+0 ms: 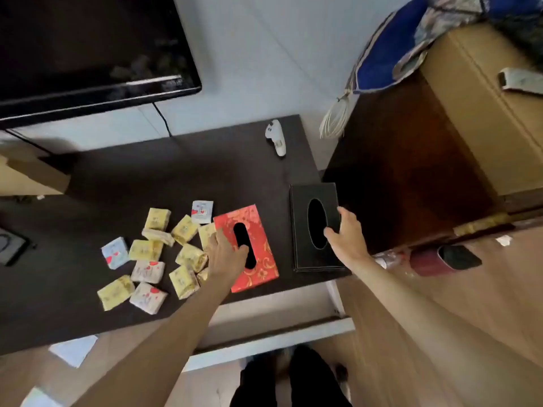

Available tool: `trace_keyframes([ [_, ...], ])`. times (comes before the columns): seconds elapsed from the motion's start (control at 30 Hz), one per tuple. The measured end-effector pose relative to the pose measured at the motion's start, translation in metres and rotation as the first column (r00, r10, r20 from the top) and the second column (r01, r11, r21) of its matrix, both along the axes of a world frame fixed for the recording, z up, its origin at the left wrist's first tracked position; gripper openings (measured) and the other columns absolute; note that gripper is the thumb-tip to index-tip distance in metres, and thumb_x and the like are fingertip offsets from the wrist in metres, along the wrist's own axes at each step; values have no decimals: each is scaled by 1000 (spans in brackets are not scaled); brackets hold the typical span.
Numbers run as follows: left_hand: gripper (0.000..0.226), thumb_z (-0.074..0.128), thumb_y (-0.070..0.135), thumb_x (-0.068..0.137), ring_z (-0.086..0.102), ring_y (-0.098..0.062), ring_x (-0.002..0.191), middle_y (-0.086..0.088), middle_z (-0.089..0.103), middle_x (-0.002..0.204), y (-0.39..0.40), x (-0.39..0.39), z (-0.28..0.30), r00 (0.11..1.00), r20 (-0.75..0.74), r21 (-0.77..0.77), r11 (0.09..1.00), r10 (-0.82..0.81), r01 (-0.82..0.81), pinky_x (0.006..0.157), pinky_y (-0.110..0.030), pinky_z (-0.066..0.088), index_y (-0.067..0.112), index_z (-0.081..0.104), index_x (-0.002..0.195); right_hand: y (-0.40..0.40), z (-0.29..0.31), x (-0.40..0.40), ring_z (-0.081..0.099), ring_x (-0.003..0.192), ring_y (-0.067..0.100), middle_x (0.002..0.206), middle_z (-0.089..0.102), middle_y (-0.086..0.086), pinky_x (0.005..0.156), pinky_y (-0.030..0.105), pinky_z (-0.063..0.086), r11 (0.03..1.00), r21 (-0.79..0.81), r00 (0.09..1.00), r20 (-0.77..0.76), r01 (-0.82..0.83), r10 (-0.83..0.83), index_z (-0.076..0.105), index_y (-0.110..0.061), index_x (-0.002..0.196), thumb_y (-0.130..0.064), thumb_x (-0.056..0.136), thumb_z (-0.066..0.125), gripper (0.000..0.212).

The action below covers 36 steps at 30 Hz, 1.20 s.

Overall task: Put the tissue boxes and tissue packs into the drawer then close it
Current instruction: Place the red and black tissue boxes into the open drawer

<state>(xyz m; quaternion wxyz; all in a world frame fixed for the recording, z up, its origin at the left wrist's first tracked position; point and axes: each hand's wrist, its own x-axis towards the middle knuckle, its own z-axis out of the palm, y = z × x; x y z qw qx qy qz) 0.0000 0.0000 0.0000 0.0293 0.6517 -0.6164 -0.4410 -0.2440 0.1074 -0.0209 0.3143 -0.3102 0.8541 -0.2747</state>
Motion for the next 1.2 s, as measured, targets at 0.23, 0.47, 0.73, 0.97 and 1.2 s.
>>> trace_keyframes([
  [0.23, 79, 59, 10, 92, 27, -28, 146, -10, 23, 161, 13, 1, -72, 982, -141, -187, 971, 123, -148, 117, -48, 31, 12, 15, 157, -6, -68, -9, 44, 146, 34, 161, 43, 11, 114, 58, 44, 995, -9, 990, 98, 98, -97, 23, -15, 161, -21, 96, 71, 81],
  [0.47, 65, 67, 18, 90, 51, -20, 128, 0, 51, 140, 0, 6, -100, 943, -276, -182, 954, 184, -240, 106, -49, 44, 20, 33, 145, 2, -93, -21, 55, 134, 24, 146, 57, -1, 111, 50, 49, 988, -108, 975, 201, 114, -90, 31, -26, 158, -23, 92, 75, 78],
  [0.73, 56, 75, 8, 75, 64, 1, 92, 14, 65, 103, 3, 7, -97, 903, -364, -249, 910, 229, -332, 85, -33, 56, 24, 54, 123, 3, -94, -20, 61, 122, 20, 129, 66, -3, 106, 44, 52, 966, -192, 964, 236, 173, -126, 52, -24, 142, -5, 86, 75, 63],
  [0.97, 74, 77, 12, 79, 67, 6, 93, 19, 68, 108, 46, 15, -79, 859, -499, -340, 885, 117, -318, 75, -14, 56, 27, 44, 144, 40, -78, 5, 68, 97, -7, 107, 73, -22, 68, 10, 54, 927, -326, 970, 212, 187, -122, 59, -44, 125, -15, 75, 73, 60],
  [1.2, 75, 76, 4, 79, 70, -2, 98, 9, 70, 118, 84, 19, -97, 781, -624, -457, 823, -25, -338, 88, -24, 56, 21, 45, 146, 67, -97, 26, 69, 105, -4, 115, 74, -17, 79, 6, 52, 895, -437, 991, 127, 93, -41, 58, -35, 137, -10, 73, 74, 70],
])
